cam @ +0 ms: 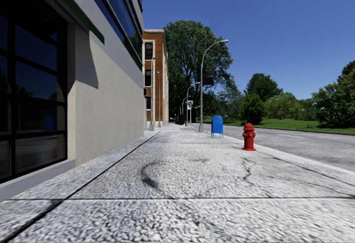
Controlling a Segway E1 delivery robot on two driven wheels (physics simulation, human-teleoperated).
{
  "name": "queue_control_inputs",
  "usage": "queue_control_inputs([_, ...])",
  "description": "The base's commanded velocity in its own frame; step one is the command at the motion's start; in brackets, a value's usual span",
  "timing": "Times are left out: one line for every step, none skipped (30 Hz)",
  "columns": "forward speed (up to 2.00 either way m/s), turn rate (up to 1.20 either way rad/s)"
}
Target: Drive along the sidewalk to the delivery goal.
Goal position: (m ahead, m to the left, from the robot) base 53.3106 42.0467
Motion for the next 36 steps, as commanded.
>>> queue_control_inputs([2.0, 0.0])
queue_control_inputs([2.0, 0.0])
queue_control_inputs([2.0, 0.0])
queue_control_inputs([2.0, 0.0])
queue_control_inputs([2.0, 0.0])
queue_control_inputs([2.0, 0.0])
queue_control_inputs([2.0, 0.0])
queue_control_inputs([2.0, 0.0])
queue_control_inputs([2.0, 0.0])
queue_control_inputs([2.0, 0.0])
queue_control_inputs([2.0, 0.0])
queue_control_inputs([2.0, 0.0])
queue_control_inputs([2.0, 0.0])
queue_control_inputs([2.0, 0.0])
queue_control_inputs([2.0, 0.0])
queue_control_inputs([2.0, 0.0])
queue_control_inputs([2.0, 0.0])
queue_control_inputs([2.0, 0.0])
queue_control_inputs([2.0, 0.0])
queue_control_inputs([2.0, 0.0])
queue_control_inputs([2.0, 0.0])
queue_control_inputs([2.0, 0.0])
queue_control_inputs([2.0, 0.0])
queue_control_inputs([2.0, 0.0])
queue_control_inputs([2.0, 0.0])
queue_control_inputs([2.0, 0.0])
queue_control_inputs([2.0, 0.0])
queue_control_inputs([2.0, 0.0])
queue_control_inputs([2.0, 0.0])
queue_control_inputs([2.0, 0.0])
queue_control_inputs([2.0, 0.0])
queue_control_inputs([2.0, 0.0])
queue_control_inputs([2.0, 0.0])
queue_control_inputs([2.0, 0.0])
queue_control_inputs([2.0, 0.0])
queue_control_inputs([2.0, 0.0])
